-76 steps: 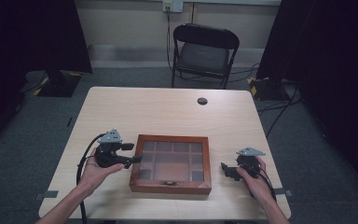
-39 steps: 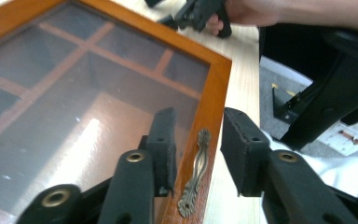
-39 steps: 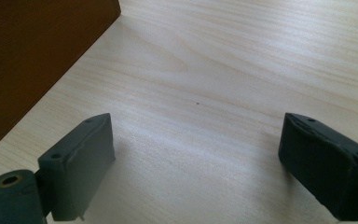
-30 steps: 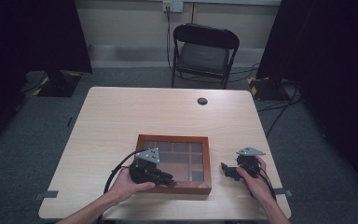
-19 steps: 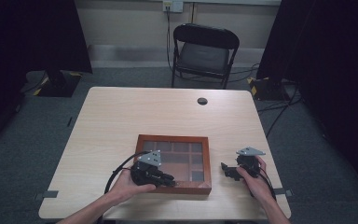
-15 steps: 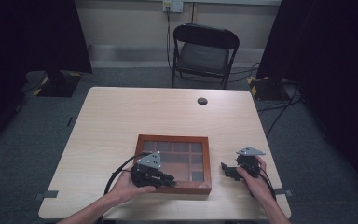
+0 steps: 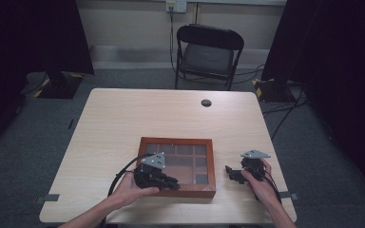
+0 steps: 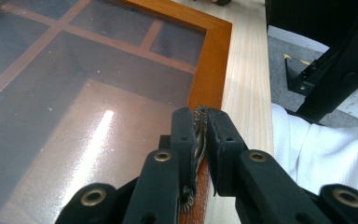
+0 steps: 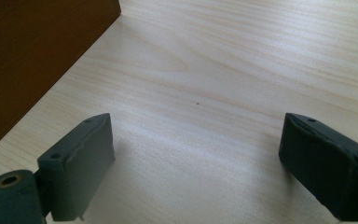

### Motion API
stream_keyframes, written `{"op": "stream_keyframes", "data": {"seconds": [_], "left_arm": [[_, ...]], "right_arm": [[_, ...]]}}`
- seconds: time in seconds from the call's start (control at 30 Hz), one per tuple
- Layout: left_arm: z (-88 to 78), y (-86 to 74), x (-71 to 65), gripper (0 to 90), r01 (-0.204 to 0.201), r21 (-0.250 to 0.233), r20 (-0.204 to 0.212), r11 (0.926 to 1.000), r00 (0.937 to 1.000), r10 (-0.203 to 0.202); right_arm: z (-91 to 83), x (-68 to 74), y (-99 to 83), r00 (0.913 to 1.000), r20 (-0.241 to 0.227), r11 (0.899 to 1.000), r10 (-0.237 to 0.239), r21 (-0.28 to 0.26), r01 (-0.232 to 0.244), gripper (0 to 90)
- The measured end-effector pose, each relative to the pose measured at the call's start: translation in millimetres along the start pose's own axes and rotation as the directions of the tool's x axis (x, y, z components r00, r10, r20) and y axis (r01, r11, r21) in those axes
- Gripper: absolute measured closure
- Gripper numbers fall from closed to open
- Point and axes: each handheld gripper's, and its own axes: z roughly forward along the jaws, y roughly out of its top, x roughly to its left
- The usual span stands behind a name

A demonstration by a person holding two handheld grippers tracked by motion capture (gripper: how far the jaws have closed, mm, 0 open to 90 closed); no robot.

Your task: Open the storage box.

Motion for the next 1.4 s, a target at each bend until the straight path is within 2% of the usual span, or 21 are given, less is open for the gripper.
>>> {"op": "stream_keyframes", "data": {"seconds": [0.13,0.4,0.6,0.87,0.97,1.03,1.07,1.17,1.2,1.27,1.4], "left_arm": [[-1.6,1.3,-0.2,81.8,0.007,0.003,0.0,1.0,1.0,-0.007],[-10.9,10.7,0.3,81.8,0.018,-0.028,0.012,0.9994,0.9998,-0.018],[-17.2,17.7,2.2,81.8,0.032,-0.026,0.027,0.9991,0.9992,-0.031],[-17.8,20.8,0.2,81.6,0.052,-0.018,0.008,0.9985,0.9986,-0.052],[-21.4,22.7,0.7,81.5,0.066,-0.043,0.011,0.9969,0.9978,-0.065],[-22.5,24.0,1.0,81.4,0.067,-0.039,0.012,0.997,0.9977,-0.066],[-25.2,26.9,0.8,81.3,0.083,-0.042,0.008,0.9957,0.9966,-0.083],[-27.8,29.0,0.5,81.2,0.079,-0.054,0.003,0.9954,0.9969,-0.079],[-29.7,30.6,1.1,81.2,0.093,-0.064,0.006,0.9937,0.9957,-0.092],[-30.7,31.3,0.8,81.1,0.093,-0.071,0.005,0.9932,0.9957,-0.093],[-32.7,34.6,1.6,81.2,0.094,-0.065,0.004,0.9934,0.9956,-0.094]], "right_arm": [[0.0,0.0,0.0,1.0,0.0,1.0,0.0,0.0,0.0,9.4],[-0.1,0.1,0.0,1.0,0.0,1.0,0.001,0.001,-0.001,9.4],[0.0,0.1,0.0,1.0,-0.001,1.0,0.001,0.001,-0.001,9.4],[0.0,0.0,0.1,1.0,-0.001,1.0,0.002,0.002,-0.002,9.3],[0.0,0.1,0.1,1.0,-0.001,1.0,0.002,0.002,-0.002,9.3],[0.0,0.0,0.1,1.0,-0.001,1.0,0.002,0.002,-0.002,9.3],[0.1,-0.1,0.1,1.0,-0.002,1.0,0.0,0.001,0.0,9.3],[0.1,-0.1,0.1,1.0,-0.002,1.0,0.0,0.001,0.0,9.3],[0.1,-0.1,0.1,1.0,-0.002,1.0,0.0,0.001,0.0,9.3],[0.1,-0.1,0.1,1.0,-0.002,1.0,0.0,0.001,0.0,9.3],[0.1,-0.1,0.1,1.0,-0.002,1.0,0.0,0.001,0.0,9.3]]}}
